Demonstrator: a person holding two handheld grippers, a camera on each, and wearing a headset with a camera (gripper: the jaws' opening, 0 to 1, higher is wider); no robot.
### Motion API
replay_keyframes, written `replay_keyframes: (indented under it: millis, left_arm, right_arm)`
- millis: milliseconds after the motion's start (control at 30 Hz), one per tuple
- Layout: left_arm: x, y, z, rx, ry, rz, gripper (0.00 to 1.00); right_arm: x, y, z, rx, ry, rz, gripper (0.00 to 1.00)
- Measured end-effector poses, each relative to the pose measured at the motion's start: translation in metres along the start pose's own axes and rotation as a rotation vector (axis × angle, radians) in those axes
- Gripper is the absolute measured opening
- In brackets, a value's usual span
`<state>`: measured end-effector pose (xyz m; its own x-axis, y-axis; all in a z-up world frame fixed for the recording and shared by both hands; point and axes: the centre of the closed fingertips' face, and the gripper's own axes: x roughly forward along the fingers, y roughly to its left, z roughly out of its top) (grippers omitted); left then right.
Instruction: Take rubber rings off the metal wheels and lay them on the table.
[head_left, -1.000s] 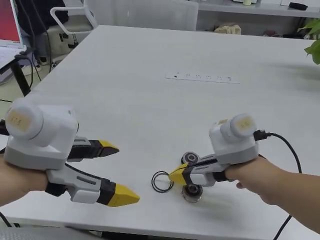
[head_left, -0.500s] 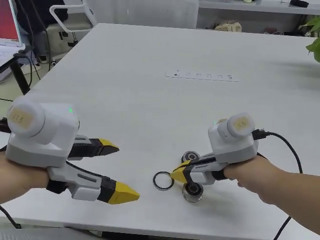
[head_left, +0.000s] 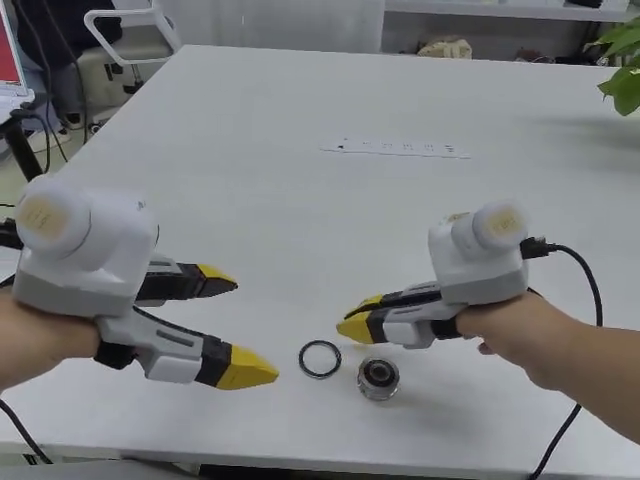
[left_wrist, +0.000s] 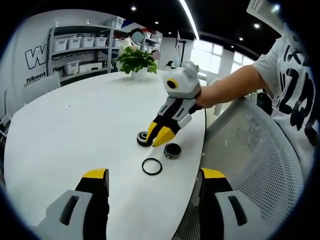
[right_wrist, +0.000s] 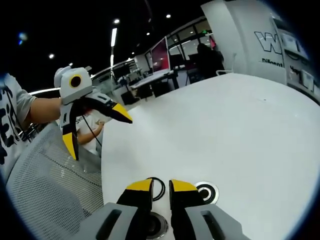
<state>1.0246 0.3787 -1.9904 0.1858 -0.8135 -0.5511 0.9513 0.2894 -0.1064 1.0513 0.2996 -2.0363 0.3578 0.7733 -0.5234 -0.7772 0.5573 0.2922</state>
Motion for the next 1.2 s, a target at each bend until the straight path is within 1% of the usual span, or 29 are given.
replay_keyframes:
  millis: [133, 267, 433, 533, 600, 767, 867, 1067, 1200]
  left_arm:
    - [0.005, 0.002, 0.005, 0.010, 0.001, -0.005, 0.69]
    - [0.009, 0.004, 0.010, 0.016, -0.001, -0.011, 0.69]
    - [0.016, 0.008, 0.015, 0.030, 0.008, -0.014, 0.69]
    - [0.020, 0.009, 0.018, 0.040, 0.012, -0.015, 0.68]
    - [0.022, 0.010, 0.018, 0.045, 0.018, -0.019, 0.68]
    - [0.032, 0.010, 0.020, 0.054, 0.028, -0.030, 0.68]
    - [0.038, 0.013, 0.020, 0.059, 0.037, -0.033, 0.66]
    - [0.046, 0.017, 0.022, 0.062, 0.046, -0.040, 0.65]
    - [0.054, 0.019, 0.025, 0.059, 0.047, -0.046, 0.65]
  right_arm:
    - [-0.012, -0.006, 0.004, -0.001, -0.022, -0.022, 0.11]
    - [-0.023, -0.015, 0.003, -0.006, -0.035, -0.047, 0.11]
    - [-0.034, -0.024, 0.002, 0.003, -0.045, -0.077, 0.12]
    - [-0.040, -0.031, -0.002, -0.010, -0.038, -0.101, 0.12]
    - [-0.044, -0.034, -0.007, -0.027, -0.022, -0.115, 0.13]
    - [-0.050, -0.041, -0.014, -0.033, -0.009, -0.136, 0.14]
    - [-0.052, -0.044, -0.016, -0.038, -0.007, -0.147, 0.14]
    - [-0.053, -0.043, -0.020, -0.046, 0.005, -0.158, 0.15]
    - [-0.052, -0.046, -0.022, -0.043, 0.003, -0.167, 0.16]
